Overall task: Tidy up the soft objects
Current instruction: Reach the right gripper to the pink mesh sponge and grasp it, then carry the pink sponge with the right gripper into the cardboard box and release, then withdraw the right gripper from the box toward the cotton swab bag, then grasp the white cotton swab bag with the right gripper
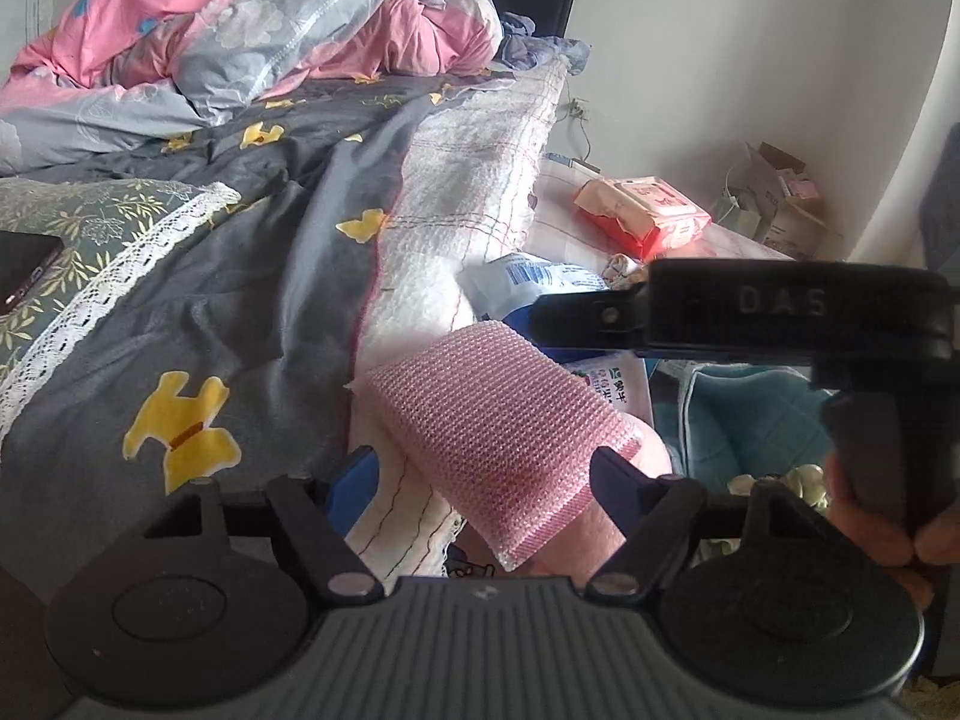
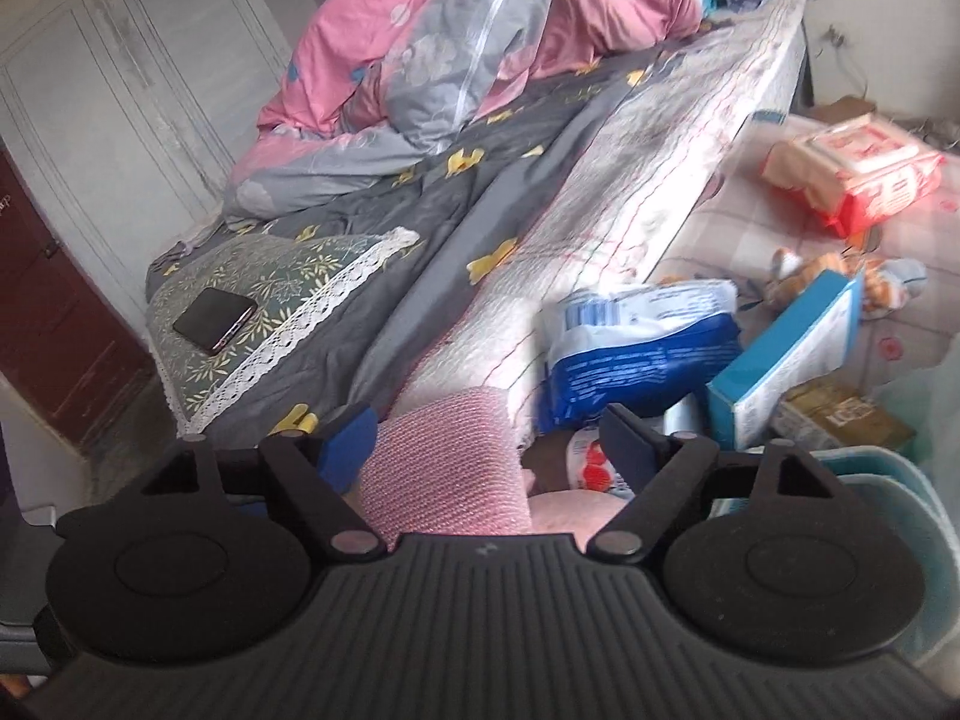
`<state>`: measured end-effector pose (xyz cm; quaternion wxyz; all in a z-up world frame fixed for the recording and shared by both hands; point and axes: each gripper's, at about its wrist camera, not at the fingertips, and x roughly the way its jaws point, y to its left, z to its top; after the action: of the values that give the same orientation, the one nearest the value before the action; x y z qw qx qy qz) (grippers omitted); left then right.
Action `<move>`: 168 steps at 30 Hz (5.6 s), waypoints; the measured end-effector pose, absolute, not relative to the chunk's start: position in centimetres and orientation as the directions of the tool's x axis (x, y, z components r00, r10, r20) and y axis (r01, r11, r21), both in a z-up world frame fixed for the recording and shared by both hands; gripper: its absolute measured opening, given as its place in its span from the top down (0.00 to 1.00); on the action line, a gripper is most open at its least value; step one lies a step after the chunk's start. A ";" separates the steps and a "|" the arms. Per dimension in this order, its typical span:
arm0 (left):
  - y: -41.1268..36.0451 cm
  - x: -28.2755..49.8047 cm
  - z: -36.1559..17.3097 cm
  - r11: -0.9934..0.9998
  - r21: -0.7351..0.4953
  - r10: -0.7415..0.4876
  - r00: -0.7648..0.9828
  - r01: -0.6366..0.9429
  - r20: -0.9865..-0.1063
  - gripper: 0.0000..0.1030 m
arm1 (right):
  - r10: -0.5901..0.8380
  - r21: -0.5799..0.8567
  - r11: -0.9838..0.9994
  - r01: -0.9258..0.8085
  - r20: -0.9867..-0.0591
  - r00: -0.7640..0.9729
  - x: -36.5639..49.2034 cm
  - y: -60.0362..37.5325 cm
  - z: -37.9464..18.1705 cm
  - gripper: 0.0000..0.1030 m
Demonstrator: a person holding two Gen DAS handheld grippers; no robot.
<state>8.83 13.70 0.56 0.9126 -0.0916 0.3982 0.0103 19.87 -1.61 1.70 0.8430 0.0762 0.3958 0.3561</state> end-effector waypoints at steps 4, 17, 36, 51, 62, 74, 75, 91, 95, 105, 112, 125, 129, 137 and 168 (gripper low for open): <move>14.0 10.2 -0.1 0.979 -0.193 -0.103 0.646 -0.069 -0.756 0.24 | 0.684 0.486 0.711 -0.508 -0.647 0.338 21.9 -0.3 -0.9 0.41; 13.4 11.0 0.1 0.977 -0.209 -0.127 0.642 -0.053 -0.756 0.22 | 0.739 0.603 0.661 -0.446 -0.626 0.249 22.7 -0.9 -2.7 0.59; -6.0 12.0 10.5 0.912 -0.139 -0.390 0.711 0.386 -0.586 0.21 | 0.633 0.560 0.746 -0.362 -0.425 0.647 15.6 -23.6 9.9 0.60; -25.5 28.8 3.9 0.802 -0.135 -0.472 0.480 0.582 -0.739 0.21 | 0.440 0.679 0.731 0.071 -0.548 0.711 25.9 -47.6 3.1 0.60; -23.0 30.7 4.5 0.867 -0.110 -0.405 0.560 0.486 -0.722 0.19 | 0.430 0.647 0.702 0.299 -0.719 0.545 33.0 -50.2 -8.6 0.64; -18.5 27.2 6.7 0.895 -0.085 -0.369 0.617 0.439 -0.696 0.18 | 0.363 0.537 0.796 0.280 -0.793 0.489 34.6 -46.2 -9.2 0.64; -18.0 27.0 6.7 0.898 -0.084 -0.364 0.620 0.432 -0.695 0.18 | 0.356 0.530 0.801 0.279 -0.796 0.490 34.8 -45.7 -9.2 0.64; -10.2 21.9 4.4 0.938 -0.052 -0.277 0.652 0.342 -0.706 0.10 | 0.434 0.571 0.759 0.314 -0.802 0.410 29.9 -43.8 -8.6 0.66; -8.3 20.2 4.1 0.946 -0.088 -0.279 0.650 0.311 -0.707 0.06 | 0.455 0.587 0.727 0.356 -0.800 0.391 31.7 -42.1 -10.6 0.69; -3.3 16.3 2.8 0.959 -0.165 -0.278 0.646 0.231 -0.711 0.04 | 0.387 0.553 0.764 0.333 -0.805 0.450 35.2 -40.2 -10.5 0.70; -0.8 13.5 4.2 0.964 -0.165 -0.264 0.703 0.207 -0.660 0.04 | 0.362 0.538 0.779 0.321 -0.805 0.469 32.8 -42.0 -8.7 0.67; 6.2 5.7 5.6 0.982 -0.141 -0.187 0.745 0.126 -0.640 0.01 | 0.444 0.630 0.777 0.020 -0.570 0.692 17.5 -40.7 4.5 0.60; 7.4 3.7 3.9 0.981 -0.151 -0.191 0.703 0.119 -0.685 0.01 | 0.561 0.685 0.725 -0.065 -0.534 0.633 12.3 -38.9 4.8 0.59; 8.2 1.1 -0.7 0.989 -0.117 -0.148 0.621 0.090 -0.770 0.40 | 0.718 0.676 0.690 -0.260 -0.591 0.369 8.9 -23.7 1.0 0.59; 11.4 2.9 -3.4 0.991 -0.134 -0.117 0.580 0.013 -0.806 0.58 | 0.674 0.571 0.721 -0.392 -0.711 0.203 10.7 -10.0 -5.0 0.72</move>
<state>2.88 11.42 -3.40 0.8870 -0.0567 0.4569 -0.0365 10.69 -10.02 -5.04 0.7640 0.1336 0.5261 0.3488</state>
